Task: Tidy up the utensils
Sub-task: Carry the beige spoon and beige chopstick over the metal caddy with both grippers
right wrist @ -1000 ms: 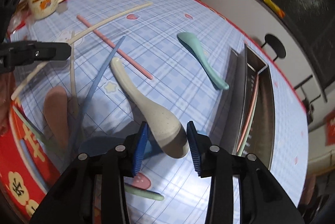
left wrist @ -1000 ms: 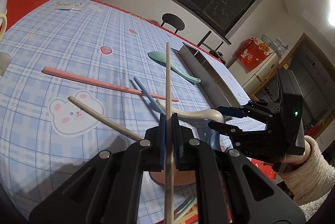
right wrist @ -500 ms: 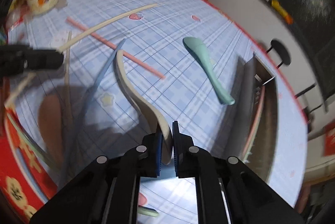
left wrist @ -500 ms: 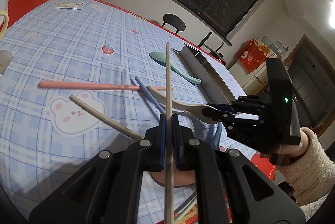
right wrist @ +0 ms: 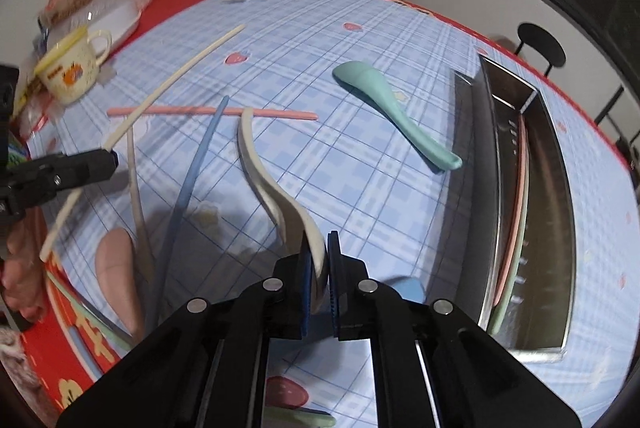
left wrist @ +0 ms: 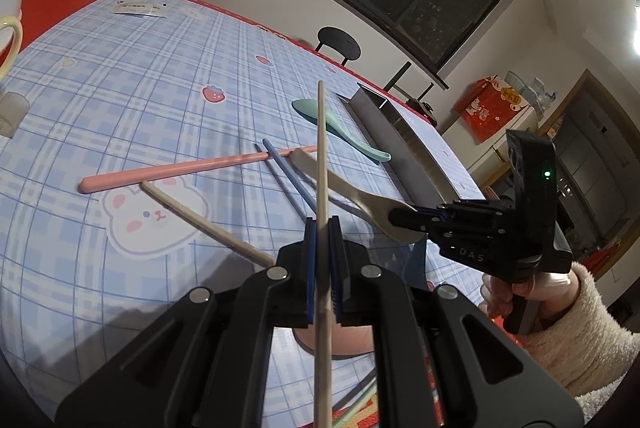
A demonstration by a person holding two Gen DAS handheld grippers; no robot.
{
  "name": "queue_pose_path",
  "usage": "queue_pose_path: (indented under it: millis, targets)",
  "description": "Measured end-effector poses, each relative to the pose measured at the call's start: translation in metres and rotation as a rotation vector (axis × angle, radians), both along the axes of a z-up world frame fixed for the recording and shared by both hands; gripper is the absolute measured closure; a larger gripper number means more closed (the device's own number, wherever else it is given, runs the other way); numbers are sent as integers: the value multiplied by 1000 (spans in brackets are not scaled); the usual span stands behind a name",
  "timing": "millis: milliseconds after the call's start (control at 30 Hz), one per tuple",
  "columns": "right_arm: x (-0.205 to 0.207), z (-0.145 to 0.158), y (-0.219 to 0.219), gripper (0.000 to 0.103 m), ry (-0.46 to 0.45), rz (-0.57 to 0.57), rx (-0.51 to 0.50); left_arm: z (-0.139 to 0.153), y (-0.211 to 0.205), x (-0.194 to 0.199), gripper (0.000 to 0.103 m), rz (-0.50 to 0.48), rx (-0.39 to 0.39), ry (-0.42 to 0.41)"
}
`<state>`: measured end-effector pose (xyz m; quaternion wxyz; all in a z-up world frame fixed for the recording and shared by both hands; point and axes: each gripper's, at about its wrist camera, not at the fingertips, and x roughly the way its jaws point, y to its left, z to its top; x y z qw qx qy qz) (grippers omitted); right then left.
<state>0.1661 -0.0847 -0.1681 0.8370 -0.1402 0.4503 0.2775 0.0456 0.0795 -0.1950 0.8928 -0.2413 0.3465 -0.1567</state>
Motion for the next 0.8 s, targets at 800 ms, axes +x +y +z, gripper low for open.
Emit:
queue_pose_path:
  millis: [800]
  targets:
    - [58,42,-136,96,-101,-384,563,8,-6,2,93,129,126,43]
